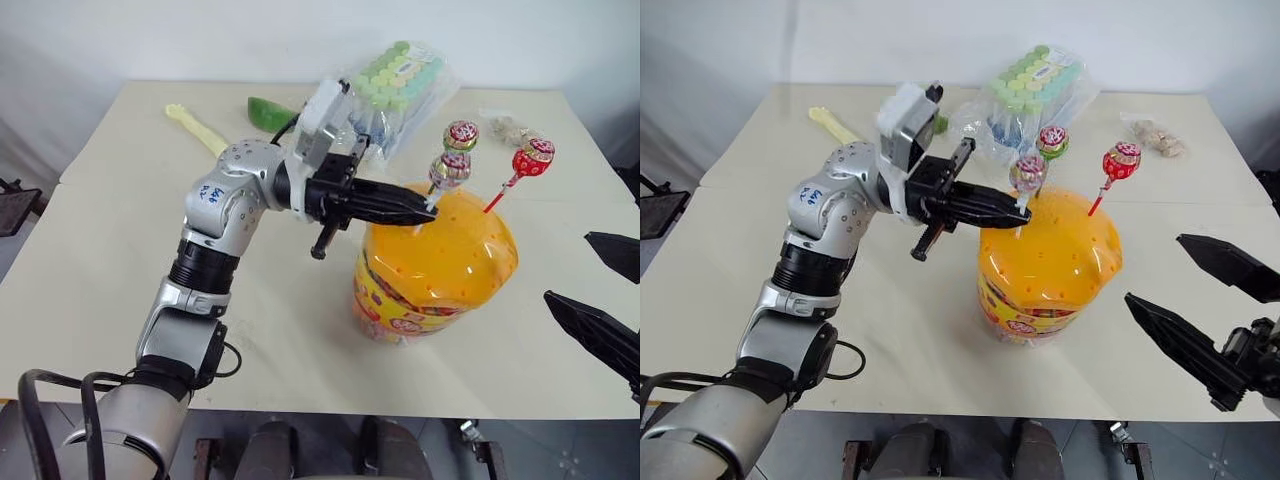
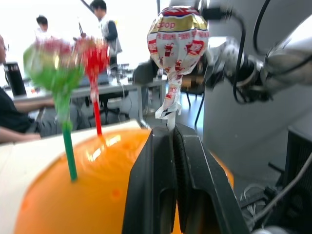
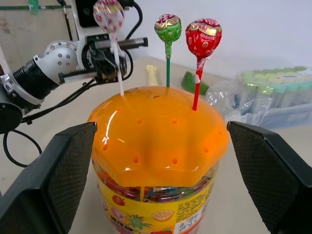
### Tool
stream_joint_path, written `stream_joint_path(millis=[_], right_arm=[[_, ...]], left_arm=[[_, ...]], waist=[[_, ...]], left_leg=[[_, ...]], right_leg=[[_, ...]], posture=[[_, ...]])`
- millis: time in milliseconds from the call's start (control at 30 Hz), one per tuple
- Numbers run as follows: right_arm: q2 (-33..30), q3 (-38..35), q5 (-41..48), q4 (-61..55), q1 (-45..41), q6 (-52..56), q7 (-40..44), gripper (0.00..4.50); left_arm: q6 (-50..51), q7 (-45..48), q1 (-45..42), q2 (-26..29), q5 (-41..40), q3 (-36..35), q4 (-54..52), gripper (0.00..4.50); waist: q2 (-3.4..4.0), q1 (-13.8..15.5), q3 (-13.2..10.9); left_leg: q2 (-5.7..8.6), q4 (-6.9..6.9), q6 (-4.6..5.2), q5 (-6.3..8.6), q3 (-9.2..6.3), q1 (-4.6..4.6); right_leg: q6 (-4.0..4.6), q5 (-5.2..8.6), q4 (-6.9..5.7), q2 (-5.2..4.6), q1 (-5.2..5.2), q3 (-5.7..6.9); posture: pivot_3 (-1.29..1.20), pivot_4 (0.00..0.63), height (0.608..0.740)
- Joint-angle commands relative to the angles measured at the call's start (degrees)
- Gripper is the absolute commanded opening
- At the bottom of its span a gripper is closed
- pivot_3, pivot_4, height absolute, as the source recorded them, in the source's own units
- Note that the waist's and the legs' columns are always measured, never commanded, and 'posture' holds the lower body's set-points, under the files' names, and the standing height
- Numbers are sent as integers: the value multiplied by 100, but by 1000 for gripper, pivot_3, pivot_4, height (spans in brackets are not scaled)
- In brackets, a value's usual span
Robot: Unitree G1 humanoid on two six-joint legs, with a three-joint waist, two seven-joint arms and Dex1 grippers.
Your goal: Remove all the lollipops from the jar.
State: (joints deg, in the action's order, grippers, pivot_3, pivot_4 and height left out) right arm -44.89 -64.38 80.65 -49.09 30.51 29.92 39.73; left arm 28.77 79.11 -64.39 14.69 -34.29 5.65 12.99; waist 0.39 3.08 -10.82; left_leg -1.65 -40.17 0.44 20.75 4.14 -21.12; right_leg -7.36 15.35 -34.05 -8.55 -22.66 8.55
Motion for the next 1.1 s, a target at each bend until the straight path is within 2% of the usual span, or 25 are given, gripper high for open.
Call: stream_joint_path(millis=[33, 267, 433, 600, 700, 800, 967, 1100], right_arm=[[13, -146, -84, 42, 13, -194, 35, 4500], [-88, -158, -237, 286, -22, -217, 208, 4500], [-148, -88, -382, 379, -39, -210, 434, 4500], [-156, 112, -788, 618, 1, -192, 923, 4500], [-176, 123, -951, 776, 85, -140, 1201, 4500], [-259, 233, -1158, 1012, -29, -148, 1329, 4500], [-335, 591, -1358, 1128, -357, -143, 1300, 4500], [-322, 777, -1469, 1143, -533, -129, 1273, 4500]], left_arm=[[134, -81, -315, 16, -284, -357, 106, 12], [532, -186, -747, 407, -814, -1123, 198, 12], [1023, -1174, -864, 1063, -370, -1267, 521, 12], [1948, -2248, -502, 1931, 576, -765, 818, 12], [2501, -2585, -244, 2234, 883, -502, 741, 12], [3125, -2746, 190, 2677, 1388, 185, 519, 12], [4014, -3059, 547, 3058, 1989, 1060, 443, 12], [4454, -3211, 717, 3185, 2236, 1425, 477, 12]], waist=[[0, -2, 0], [0, -15, 0], [0, -19, 0], [-1, -23, 0], [-2, -2, 0], [-13, -19, -2], [-15, -30, -4], [-22, -11, -6]], left_leg=[[0, 0, 0, 0, 0, 1], [0, 2, 0, 0, 0, 1], [0, 1, 0, 0, 0, 3], [1, 4, 0, 0, 1, 6], [1, 6, 0, 0, 2, 3], [1, 6, 0, 0, 3, 2], [0, 7, 0, 0, 12, 2], [0, 6, 0, 0, 14, 1]], right_leg=[[0, 0, 0, 0, 0, -1], [0, 0, 1, 0, 0, 0], [-1, 0, -3, 0, 0, -2], [-1, 0, -3, 1, 0, -5], [-1, 0, -1, 1, -2, -5], [-1, 0, -2, 1, -4, -7], [-1, 0, -7, 3, -13, -14], [-1, 0, -8, 3, -13, -16]], posture=[[0, 150, 740], [0, 150, 740], [0, 150, 740], [0, 150, 740], [0, 150, 740], [0, 150, 740], [0, 150, 740], [0, 150, 740]])
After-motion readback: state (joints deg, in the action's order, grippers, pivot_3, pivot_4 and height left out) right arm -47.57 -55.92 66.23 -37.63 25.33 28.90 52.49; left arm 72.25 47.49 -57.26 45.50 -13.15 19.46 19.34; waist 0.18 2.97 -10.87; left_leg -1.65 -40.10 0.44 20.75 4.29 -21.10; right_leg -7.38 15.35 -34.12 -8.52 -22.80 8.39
